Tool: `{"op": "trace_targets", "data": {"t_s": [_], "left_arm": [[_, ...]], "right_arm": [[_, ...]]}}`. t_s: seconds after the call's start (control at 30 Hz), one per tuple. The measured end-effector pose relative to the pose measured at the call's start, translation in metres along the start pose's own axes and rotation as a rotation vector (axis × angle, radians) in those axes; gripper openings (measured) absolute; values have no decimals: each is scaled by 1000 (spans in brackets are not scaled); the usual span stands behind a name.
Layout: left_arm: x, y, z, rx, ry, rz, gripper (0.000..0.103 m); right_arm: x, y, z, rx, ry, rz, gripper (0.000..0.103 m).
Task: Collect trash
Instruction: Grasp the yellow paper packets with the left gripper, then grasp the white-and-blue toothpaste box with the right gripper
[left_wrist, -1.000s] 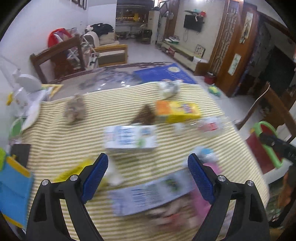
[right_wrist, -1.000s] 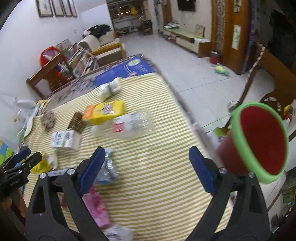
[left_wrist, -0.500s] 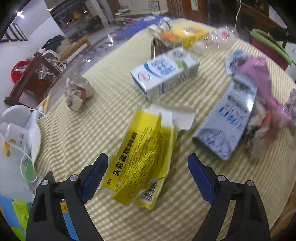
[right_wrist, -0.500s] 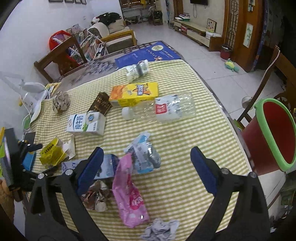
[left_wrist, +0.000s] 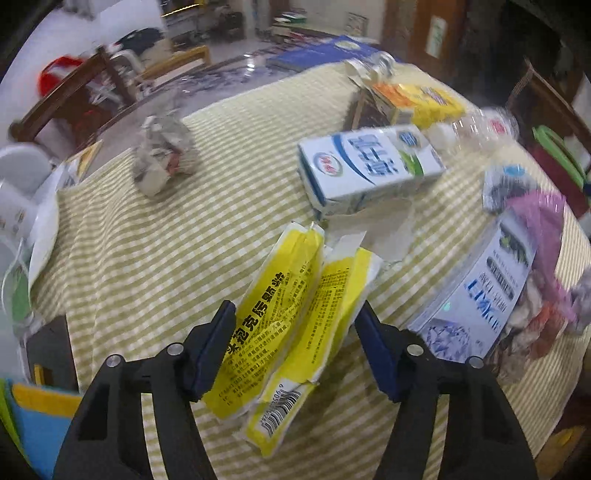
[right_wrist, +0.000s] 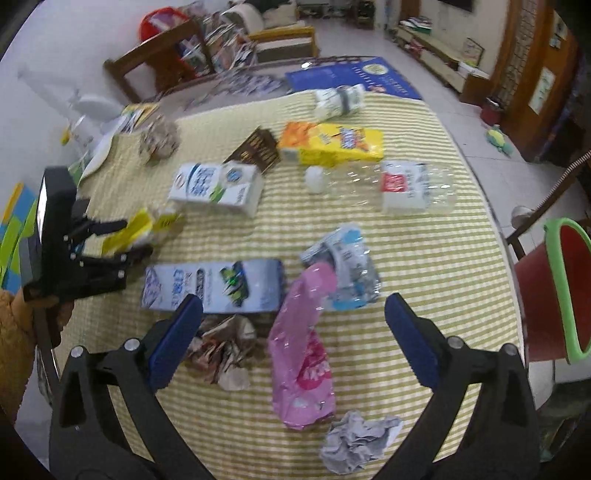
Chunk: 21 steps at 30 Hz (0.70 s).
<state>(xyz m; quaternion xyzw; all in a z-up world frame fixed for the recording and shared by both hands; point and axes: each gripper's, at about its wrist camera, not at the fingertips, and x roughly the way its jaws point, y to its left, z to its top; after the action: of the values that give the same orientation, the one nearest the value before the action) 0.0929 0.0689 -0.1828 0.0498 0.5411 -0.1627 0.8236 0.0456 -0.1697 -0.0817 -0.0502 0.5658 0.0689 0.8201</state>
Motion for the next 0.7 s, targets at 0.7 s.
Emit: {"op": "trace_targets", "data": {"t_s": [0.7], "left_arm": [[-40, 16, -33, -453, -89, -88, 64]], "right_arm": [[95, 104, 19, -573, 273, 18, 98]]}}
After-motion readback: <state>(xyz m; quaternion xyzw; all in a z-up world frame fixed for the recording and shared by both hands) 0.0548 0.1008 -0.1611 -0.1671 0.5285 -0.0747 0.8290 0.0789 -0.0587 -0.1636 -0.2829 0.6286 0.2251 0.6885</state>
